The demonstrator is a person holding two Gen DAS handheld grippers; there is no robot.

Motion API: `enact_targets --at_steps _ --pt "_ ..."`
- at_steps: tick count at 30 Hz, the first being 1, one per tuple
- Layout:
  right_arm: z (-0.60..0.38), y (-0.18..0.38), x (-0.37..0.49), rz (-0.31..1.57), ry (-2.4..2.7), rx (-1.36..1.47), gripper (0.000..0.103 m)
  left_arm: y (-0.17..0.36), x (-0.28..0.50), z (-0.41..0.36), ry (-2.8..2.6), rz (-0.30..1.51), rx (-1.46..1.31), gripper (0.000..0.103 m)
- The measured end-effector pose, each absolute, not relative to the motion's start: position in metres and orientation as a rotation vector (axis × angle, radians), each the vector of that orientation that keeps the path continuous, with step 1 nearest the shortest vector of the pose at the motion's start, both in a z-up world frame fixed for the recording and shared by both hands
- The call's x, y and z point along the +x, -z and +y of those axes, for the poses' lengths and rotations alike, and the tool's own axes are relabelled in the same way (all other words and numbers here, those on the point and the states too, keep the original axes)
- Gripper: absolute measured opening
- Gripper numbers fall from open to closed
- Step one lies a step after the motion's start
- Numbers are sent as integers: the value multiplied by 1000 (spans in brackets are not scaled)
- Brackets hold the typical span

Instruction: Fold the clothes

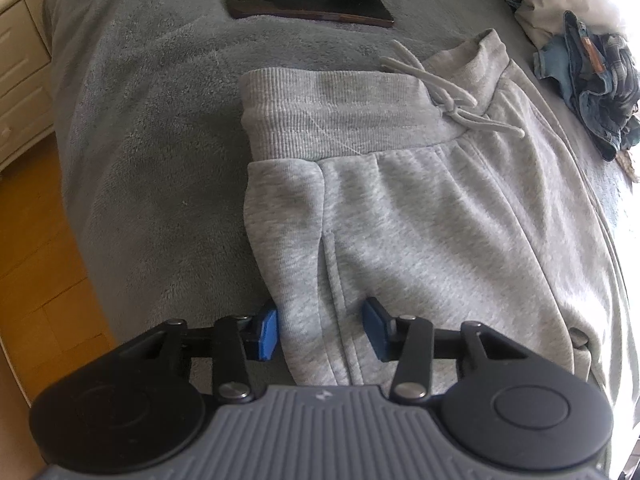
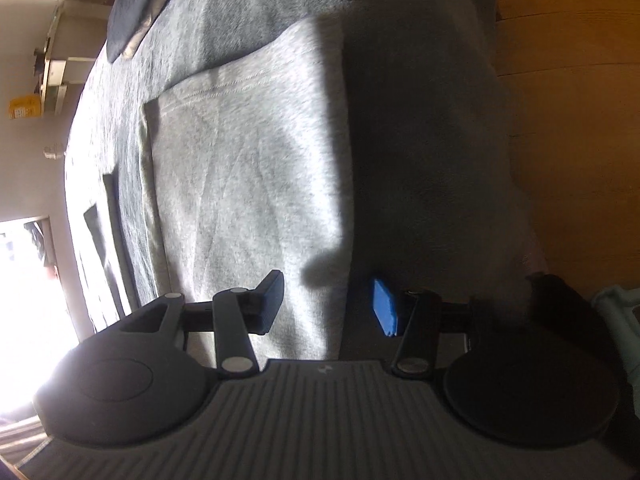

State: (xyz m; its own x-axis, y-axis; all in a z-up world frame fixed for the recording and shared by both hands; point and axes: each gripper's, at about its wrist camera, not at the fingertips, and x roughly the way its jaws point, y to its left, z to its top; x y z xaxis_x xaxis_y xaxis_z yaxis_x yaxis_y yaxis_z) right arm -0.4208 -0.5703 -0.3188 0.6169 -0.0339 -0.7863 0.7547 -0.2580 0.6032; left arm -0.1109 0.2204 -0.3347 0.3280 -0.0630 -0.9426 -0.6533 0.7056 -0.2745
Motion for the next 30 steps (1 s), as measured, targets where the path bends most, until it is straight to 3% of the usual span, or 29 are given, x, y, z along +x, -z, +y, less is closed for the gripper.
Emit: enact_targets --at_steps 4,6,9,13,18,30 --pt "-564 335 -410 584 794 1614 39 331 -126 217 -432 1166 -706 28" --pt "-567 334 -401 602 775 1578 26 329 -133 216 -434 1155 -703 17" --pt "-569 331 -396 623 781 1544 8 324 -143 214 -430 1140 -697 10" --pt "-570 321 -391 593 775 1521 7 314 -155 213 -418 1111 -708 9" --pt "-572 303 -373 540 737 1492 6 313 -116 204 -406 1033 -770 9" --pt "-618 276 -261 471 510 1405 5 280 -57 190 -395 809 -883 8"
